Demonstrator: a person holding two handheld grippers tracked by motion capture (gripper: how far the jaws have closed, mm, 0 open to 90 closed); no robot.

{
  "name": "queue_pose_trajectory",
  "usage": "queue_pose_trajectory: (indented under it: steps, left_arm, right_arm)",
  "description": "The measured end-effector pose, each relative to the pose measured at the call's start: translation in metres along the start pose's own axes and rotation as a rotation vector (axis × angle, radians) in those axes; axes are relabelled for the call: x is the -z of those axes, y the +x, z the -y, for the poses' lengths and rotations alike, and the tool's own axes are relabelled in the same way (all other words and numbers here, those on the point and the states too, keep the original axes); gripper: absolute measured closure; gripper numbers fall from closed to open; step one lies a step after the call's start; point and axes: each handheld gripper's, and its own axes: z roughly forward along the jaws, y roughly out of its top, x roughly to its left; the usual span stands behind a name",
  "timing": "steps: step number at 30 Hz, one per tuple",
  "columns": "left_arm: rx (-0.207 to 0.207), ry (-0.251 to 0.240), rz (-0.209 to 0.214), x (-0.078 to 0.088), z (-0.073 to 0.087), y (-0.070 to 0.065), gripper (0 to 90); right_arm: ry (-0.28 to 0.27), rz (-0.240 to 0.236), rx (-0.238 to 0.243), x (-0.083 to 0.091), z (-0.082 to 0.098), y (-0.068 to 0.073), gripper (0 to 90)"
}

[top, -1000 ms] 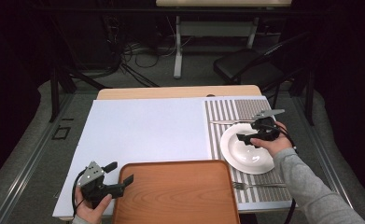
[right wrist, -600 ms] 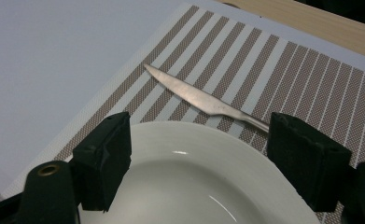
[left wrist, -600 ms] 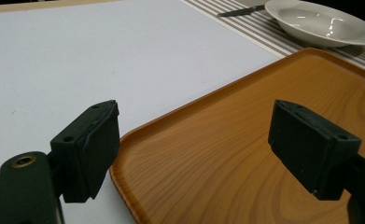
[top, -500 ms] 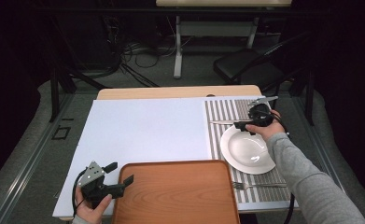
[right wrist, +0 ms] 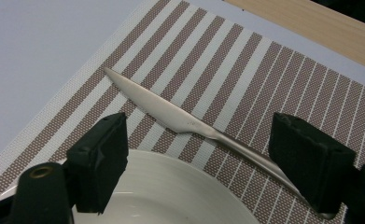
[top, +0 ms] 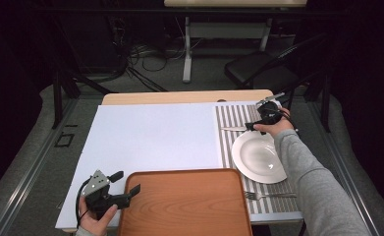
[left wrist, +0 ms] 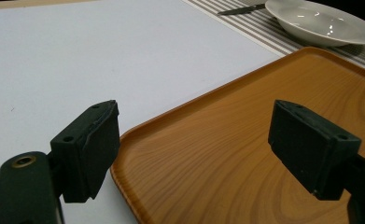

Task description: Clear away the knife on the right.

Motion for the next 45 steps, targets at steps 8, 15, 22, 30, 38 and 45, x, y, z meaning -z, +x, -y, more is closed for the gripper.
queue_pose_trajectory:
  steps: [8, 15, 22, 30, 38, 45]
  left_arm:
    - [-0.002, -0.005, -0.005, 0.001, 0.000, 0.002, 16.9]
    - [0.000, -0.005, -0.009, 0.001, 0.000, 0.003, 16.9]
    - [-0.004, -0.005, -0.010, 0.002, 0.000, 0.003, 16.9]
    - [-0.014, -0.005, -0.006, 0.001, 0.000, 0.002, 16.9]
    - [-0.018, -0.005, -0.010, 0.001, 0.000, 0.004, 16.9]
    - [-0.025, -0.004, -0.012, 0.000, 0.000, 0.003, 16.9]
  right_arm:
    - [0.051, 0.019, 0.190, -0.007, -0.013, -0.005, 26.4]
    - [0.069, 0.067, 0.391, -0.009, -0.022, -0.004, 30.0]
    - [0.132, 0.118, 0.630, -0.008, -0.035, -0.001, 32.2]
    - [0.202, 0.125, 0.792, -0.010, -0.047, 0.003, 33.0]
    - [0.272, 0.090, 0.866, -0.016, -0.051, 0.005, 35.5]
    - [0.309, 0.031, 0.864, -0.023, -0.052, -0.003, 40.2]
